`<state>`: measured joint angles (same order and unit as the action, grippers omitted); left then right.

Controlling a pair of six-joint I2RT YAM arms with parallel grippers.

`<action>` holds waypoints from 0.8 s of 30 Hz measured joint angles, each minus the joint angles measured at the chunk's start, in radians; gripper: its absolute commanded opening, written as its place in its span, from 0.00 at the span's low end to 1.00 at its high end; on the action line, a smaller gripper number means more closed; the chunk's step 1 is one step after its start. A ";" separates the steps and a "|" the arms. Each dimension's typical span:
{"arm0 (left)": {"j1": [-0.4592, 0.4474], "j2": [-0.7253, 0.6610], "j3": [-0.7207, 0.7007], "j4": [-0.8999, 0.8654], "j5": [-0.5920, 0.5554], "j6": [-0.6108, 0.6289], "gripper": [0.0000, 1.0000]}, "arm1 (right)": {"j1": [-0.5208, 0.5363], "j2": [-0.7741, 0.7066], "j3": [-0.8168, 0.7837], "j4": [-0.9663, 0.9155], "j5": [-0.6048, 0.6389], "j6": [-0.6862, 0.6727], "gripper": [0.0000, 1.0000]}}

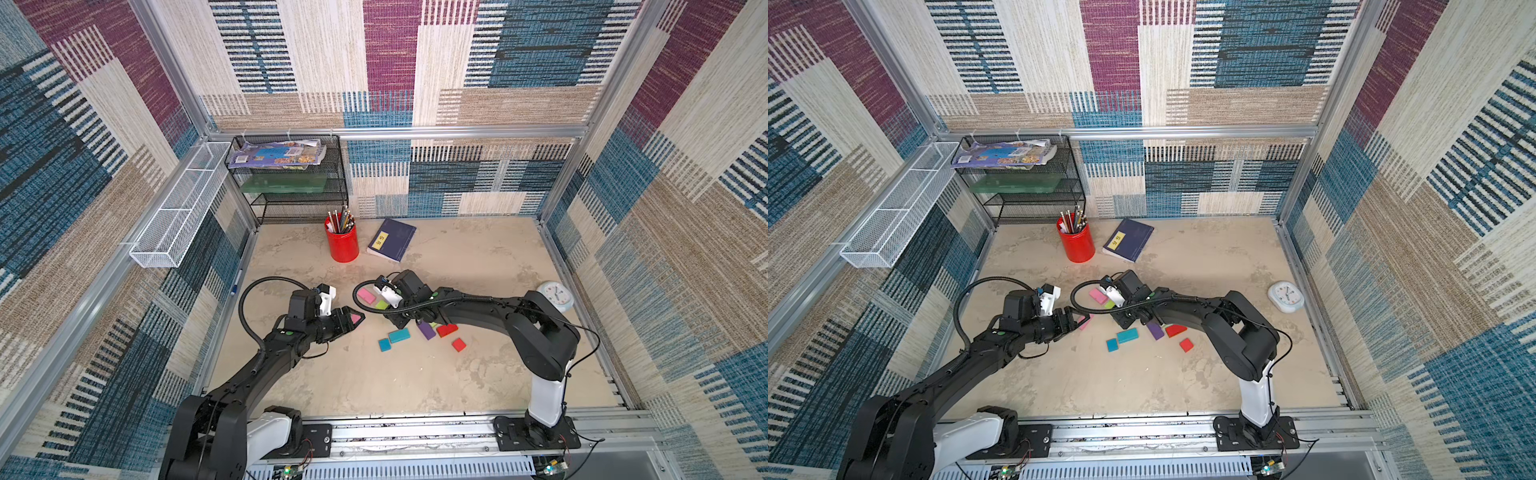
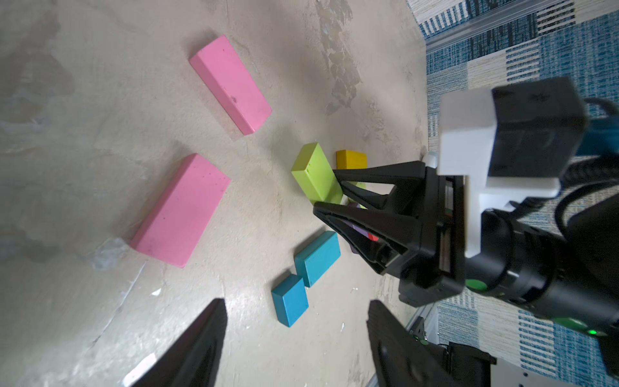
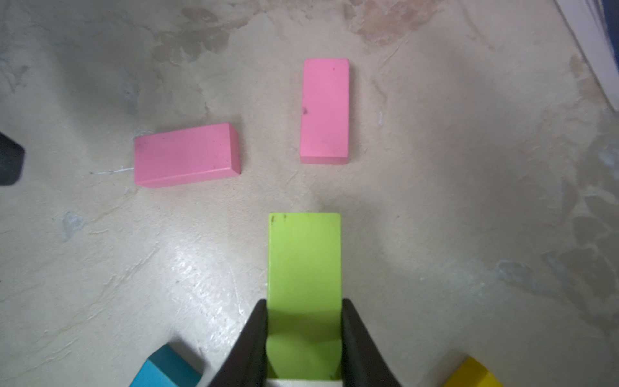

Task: Assemble the letter v with building blocks
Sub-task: Assemble the building block at the center of the board.

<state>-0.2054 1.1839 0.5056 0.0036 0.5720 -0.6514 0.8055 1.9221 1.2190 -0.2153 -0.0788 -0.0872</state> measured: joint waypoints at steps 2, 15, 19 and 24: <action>-0.003 0.017 -0.001 0.015 -0.017 -0.004 0.74 | -0.001 0.010 0.007 0.000 0.000 0.000 0.26; -0.006 0.135 0.002 0.074 -0.024 -0.038 0.81 | -0.001 0.069 0.033 0.000 0.010 -0.008 0.29; -0.006 0.146 0.009 0.075 -0.039 -0.045 0.81 | -0.001 0.082 0.039 0.000 0.010 -0.008 0.30; -0.006 0.158 0.012 0.077 -0.042 -0.048 0.80 | -0.001 0.095 0.048 0.003 0.010 -0.008 0.30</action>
<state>-0.2115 1.3422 0.5175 0.0811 0.5297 -0.6994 0.8047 2.0167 1.2675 -0.2127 -0.0685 -0.0952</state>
